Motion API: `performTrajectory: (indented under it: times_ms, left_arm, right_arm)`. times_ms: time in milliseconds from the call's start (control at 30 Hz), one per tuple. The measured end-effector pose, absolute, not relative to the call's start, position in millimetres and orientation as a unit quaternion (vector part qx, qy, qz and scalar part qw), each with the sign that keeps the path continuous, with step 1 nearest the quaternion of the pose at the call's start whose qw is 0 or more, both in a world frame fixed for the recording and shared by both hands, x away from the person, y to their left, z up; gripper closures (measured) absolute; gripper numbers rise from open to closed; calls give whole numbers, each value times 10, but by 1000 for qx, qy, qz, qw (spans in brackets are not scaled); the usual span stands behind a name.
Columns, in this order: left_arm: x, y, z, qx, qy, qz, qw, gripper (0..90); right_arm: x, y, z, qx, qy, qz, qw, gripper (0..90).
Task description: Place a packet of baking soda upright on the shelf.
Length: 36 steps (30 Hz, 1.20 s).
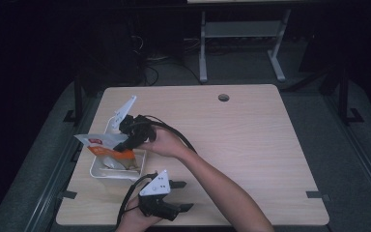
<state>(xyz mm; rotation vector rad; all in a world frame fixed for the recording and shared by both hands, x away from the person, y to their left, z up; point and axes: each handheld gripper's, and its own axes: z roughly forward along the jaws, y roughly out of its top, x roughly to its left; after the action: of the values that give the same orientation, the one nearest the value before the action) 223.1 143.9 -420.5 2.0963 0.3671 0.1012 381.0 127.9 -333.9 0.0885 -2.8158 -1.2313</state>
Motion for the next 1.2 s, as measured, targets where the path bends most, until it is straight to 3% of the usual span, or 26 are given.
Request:
performTrajectory:
  times_ms: [100, 133, 267, 333, 400, 1067, 1200]
  left_arm:
    - [2226, 1432, -4203, 861, 150, 42, 484, 311]
    - [2223, 1432, -4202, 861, 150, 42, 484, 310]
    - [2221, 1432, -4200, 861, 149, 42, 485, 309]
    - [2225, 1432, -4204, 861, 149, 41, 484, 308]
    - [2228, 1431, -4207, 861, 149, 41, 484, 308]
    - [2241, 1437, -4212, 861, 153, 40, 483, 301]
    - [2247, 1442, -4213, 861, 154, 40, 483, 299]
  right_arm:
    - [3785, 1268, -3385, 28, -917, -398, 30, 795]
    - [3791, 1258, -3442, 14, -918, -395, 37, 730]
    - [3798, 1234, -3521, 9, -916, -398, 49, 764]
    - [3798, 1203, -3558, 3, -911, -407, 61, 866]
    - [3801, 1203, -3566, 1, -911, -407, 62, 884]
    - [3977, 1123, -3815, -38, -909, -407, 81, 891]
    - [3995, 1077, -3793, -44, -900, -421, 105, 832]
